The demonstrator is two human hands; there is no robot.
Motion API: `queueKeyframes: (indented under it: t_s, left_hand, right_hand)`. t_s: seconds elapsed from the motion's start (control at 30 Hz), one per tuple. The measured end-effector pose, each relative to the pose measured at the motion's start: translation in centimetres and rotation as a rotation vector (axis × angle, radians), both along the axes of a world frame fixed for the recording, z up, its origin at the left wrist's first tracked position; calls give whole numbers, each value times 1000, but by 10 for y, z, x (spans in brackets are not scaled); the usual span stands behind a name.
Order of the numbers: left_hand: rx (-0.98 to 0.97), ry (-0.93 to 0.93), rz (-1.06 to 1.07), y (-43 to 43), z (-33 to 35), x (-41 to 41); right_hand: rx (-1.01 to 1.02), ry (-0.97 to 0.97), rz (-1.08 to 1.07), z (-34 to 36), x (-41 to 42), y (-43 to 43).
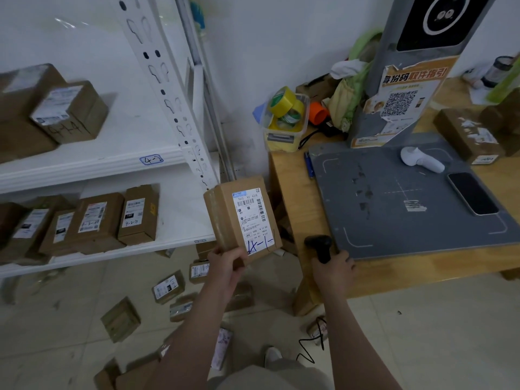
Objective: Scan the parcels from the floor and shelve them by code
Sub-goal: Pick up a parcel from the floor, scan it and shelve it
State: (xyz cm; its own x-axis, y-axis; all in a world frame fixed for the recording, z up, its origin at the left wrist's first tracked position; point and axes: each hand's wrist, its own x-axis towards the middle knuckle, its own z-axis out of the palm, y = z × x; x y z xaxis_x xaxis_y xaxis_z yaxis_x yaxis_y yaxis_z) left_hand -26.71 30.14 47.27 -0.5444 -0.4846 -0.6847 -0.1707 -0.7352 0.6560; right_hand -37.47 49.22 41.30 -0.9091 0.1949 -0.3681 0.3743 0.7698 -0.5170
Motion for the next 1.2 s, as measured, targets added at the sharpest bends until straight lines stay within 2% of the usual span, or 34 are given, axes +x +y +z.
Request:
queueKeyframes:
  t_s: [0.23, 0.33, 0.43, 0.57, 0.63, 0.73, 0.83, 0.9, 1.07, 1.2]
  left_hand:
    - [-20, -26, 38, -12, 8, 31]
    - [-28, -21, 52, -22, 12, 51]
    - [-14, -24, 81, -38, 15, 78]
    - [-1, -1, 89, -65, 25, 123]
    - [10, 15, 121, -81, 27, 146]
    - [14, 20, 155, -104, 29, 183]
    - [-8, 8, 158, -128, 31, 224]
    - [-20, -32, 125, -147, 30, 250]
    - [-38, -81, 76, -190, 22, 294]
    - [-68, -121, 40, -216, 8, 294]
  right_hand:
    - [-24, 315, -105, 9, 17, -30]
    - [-46, 510, -72, 12, 27, -48]
    - [-235, 539, 16, 23, 45, -72]
    - [-407, 407, 163, 35, 83, -109]
    - [-571, 293, 263, 42, 110, -131]
    - [-794, 51, 411, 43, 150, -168]
    - [-923, -244, 462, 47, 188, -208]
    - [-948, -364, 512, 50, 212, -233]
    - [-954, -492, 589, 39, 259, -277]
    - [-982, -579, 482, 21, 273, -299]
